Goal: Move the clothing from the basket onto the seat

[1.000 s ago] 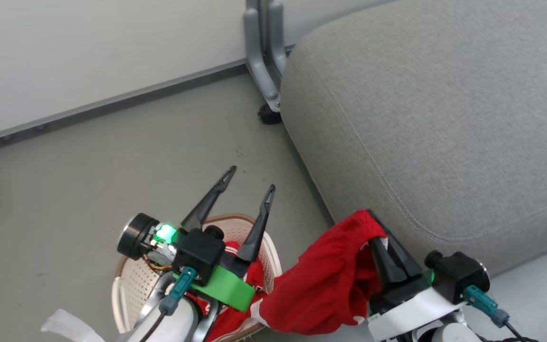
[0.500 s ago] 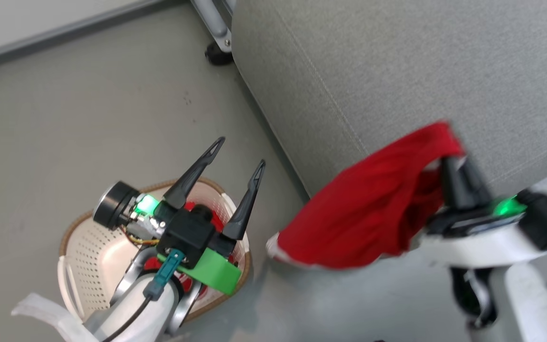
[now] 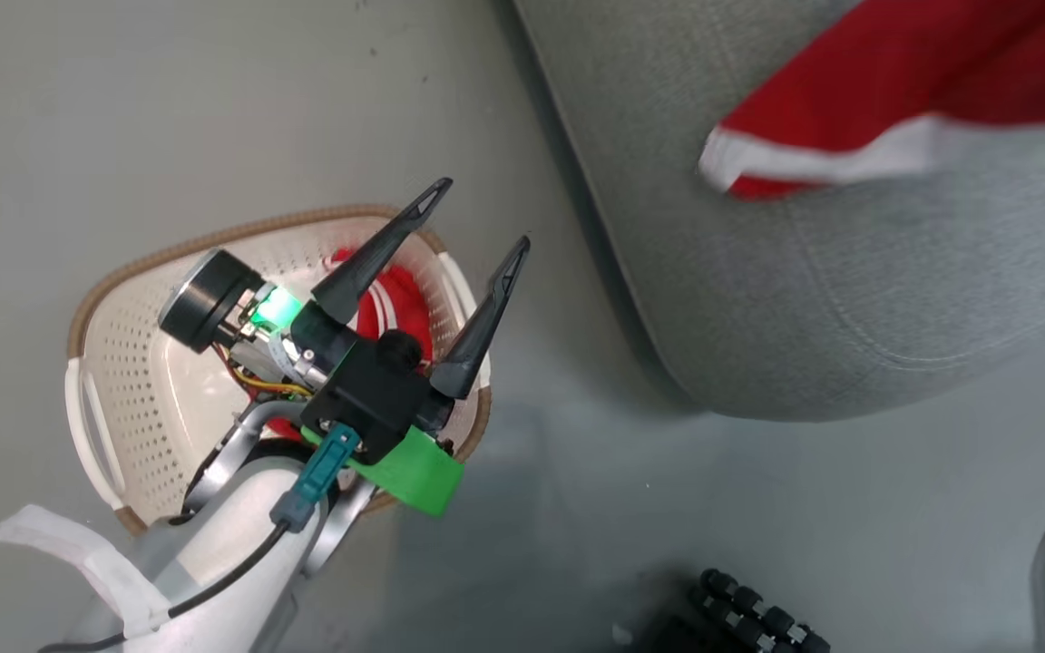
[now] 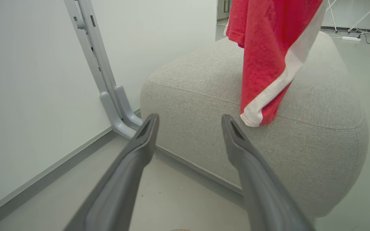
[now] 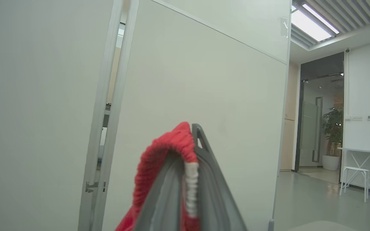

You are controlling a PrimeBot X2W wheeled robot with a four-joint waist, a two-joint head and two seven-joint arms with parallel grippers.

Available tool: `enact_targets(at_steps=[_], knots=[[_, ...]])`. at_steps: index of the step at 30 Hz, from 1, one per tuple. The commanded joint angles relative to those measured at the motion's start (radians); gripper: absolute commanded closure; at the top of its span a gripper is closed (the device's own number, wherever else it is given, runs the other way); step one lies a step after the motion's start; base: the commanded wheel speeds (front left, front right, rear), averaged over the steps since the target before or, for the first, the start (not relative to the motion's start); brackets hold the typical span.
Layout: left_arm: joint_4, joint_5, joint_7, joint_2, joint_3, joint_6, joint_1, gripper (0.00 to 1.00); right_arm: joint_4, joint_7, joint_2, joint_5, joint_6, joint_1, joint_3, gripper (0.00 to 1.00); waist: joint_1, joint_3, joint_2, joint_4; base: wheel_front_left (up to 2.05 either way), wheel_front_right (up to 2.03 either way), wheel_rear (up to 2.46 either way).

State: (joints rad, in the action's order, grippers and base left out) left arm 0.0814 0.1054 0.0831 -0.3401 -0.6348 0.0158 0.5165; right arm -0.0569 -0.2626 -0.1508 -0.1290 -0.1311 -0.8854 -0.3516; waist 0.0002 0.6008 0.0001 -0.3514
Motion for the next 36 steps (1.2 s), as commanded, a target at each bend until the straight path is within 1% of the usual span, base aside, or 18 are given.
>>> enact_targets(at_steps=[1, 4, 6, 10, 15, 20, 21, 22, 23, 24, 27, 29, 32, 34, 36], knots=[[0.006, -0.006, 0.0, -0.011, 0.003, 0.003, 0.022, 0.0, 0.018, -0.003, -0.02, 0.004, 0.0, -0.044, -0.018, 1.0, -0.0002, 0.113, -0.0001, 0.087, 0.0, 0.0, 0.0], [0.017, -0.01, -0.001, -0.017, 0.005, 0.005, 0.037, 0.0, 0.05, -0.003, -0.091, 0.022, 0.001, -0.133, -0.077, 1.0, -0.0002, 0.142, -0.0001, 0.101, 0.0, 0.0, 0.0], [0.023, -0.013, -0.001, -0.019, 0.006, 0.002, 0.04, 0.0, 0.064, -0.003, -0.119, 0.032, 0.001, -0.165, -0.11, 1.0, -0.0002, 0.157, -0.0001, 0.104, 0.0, 0.0, 0.0], [0.03, -0.014, -0.009, -0.032, 0.007, 0.002, 0.047, 0.0, 0.104, -0.003, -0.143, 0.064, 0.001, -0.146, -0.18, 1.0, -0.0002, 0.18, -0.0001, 0.101, 0.0, 0.0, 0.0], [0.034, -0.013, -0.018, -0.043, 0.005, 0.004, 0.053, 0.0, 0.205, -0.003, -0.109, 0.103, 0.001, -0.047, -0.276, 1.0, -0.0002, 0.201, -0.0001, 0.096, 0.0, 0.0, 0.0], [0.035, -0.011, -0.024, -0.048, -0.001, 0.002, 0.04, 0.0, 0.331, -0.003, -0.029, 0.118, 0.001, 0.064, -0.364, 1.0, -0.0002, 0.202, -0.0001, 0.093, 0.0, 0.0, 0.0], [0.034, -0.01, -0.024, -0.05, -0.002, 0.001, 0.036, 0.0, 0.344, -0.003, -0.017, 0.117, 0.001, 0.082, -0.373, 0.96, -0.0002, 0.2, -0.0001, 0.093, 0.0, 0.0, 0.0], [0.032, -0.008, -0.022, -0.053, -0.003, -0.001, 0.03, 0.0, 0.358, -0.003, 0.004, 0.114, 0.001, 0.102, -0.388, 0.77, -0.0002, 0.196, -0.0001, 0.092, 0.0, 0.0, 0.0], [0.03, -0.006, -0.021, -0.053, -0.004, -0.003, 0.026, 0.0, 0.367, -0.003, 0.019, 0.113, 0.001, 0.119, -0.398, 0.33, -0.0002, 0.192, -0.0001, 0.091, 0.0, 0.0, 0.0], [0.027, -0.003, -0.019, -0.053, -0.005, -0.005, 0.021, 0.0, 0.377, -0.003, 0.038, 0.11, 0.001, 0.142, -0.409, 0.0, -0.0002, 0.185, -0.0001, 0.091, 0.0, 0.0, 0.0], [0.017, 0.007, -0.011, -0.045, -0.009, -0.009, 0.007, 0.0, 0.391, -0.003, 0.072, 0.11, 0.001, 0.205, -0.437, 0.0, -0.0002, 0.16, -0.0001, 0.09, 0.0, 0.0, 0.0], [0.007, 0.012, -0.001, -0.037, -0.012, -0.015, 0.001, 0.0, 0.396, -0.003, 0.09, 0.111, 0.001, 0.245, -0.436, 0.0, -0.0002, 0.141, -0.0001, 0.091, 0.0, 0.0, 0.0], [-0.022, 0.031, 0.022, -0.026, -0.012, -0.026, -0.017, 0.0, 0.415, -0.003, 0.097, 0.092, 0.001, 0.32, -0.43, 0.0, -0.0002, 0.096, -0.0001, 0.096, 0.0, 0.0, 0.0], [-0.051, 0.045, 0.045, -0.012, -0.01, -0.034, -0.032, 0.0, 0.452, -0.003, 0.101, 0.056, 0.001, 0.366, -0.39, 0.0, -0.0002, 0.061, -0.0001, 0.104, 0.0, 0.0, 0.0], [-0.084, 0.063, 0.072, 0.005, -0.004, -0.044, -0.051, 0.0, 0.47, -0.003, 0.099, 0.02, 0.001, 0.414, -0.326, 0.0, -0.0002, 0.021, -0.0001, 0.114, 0.0, 0.0, 0.0]])
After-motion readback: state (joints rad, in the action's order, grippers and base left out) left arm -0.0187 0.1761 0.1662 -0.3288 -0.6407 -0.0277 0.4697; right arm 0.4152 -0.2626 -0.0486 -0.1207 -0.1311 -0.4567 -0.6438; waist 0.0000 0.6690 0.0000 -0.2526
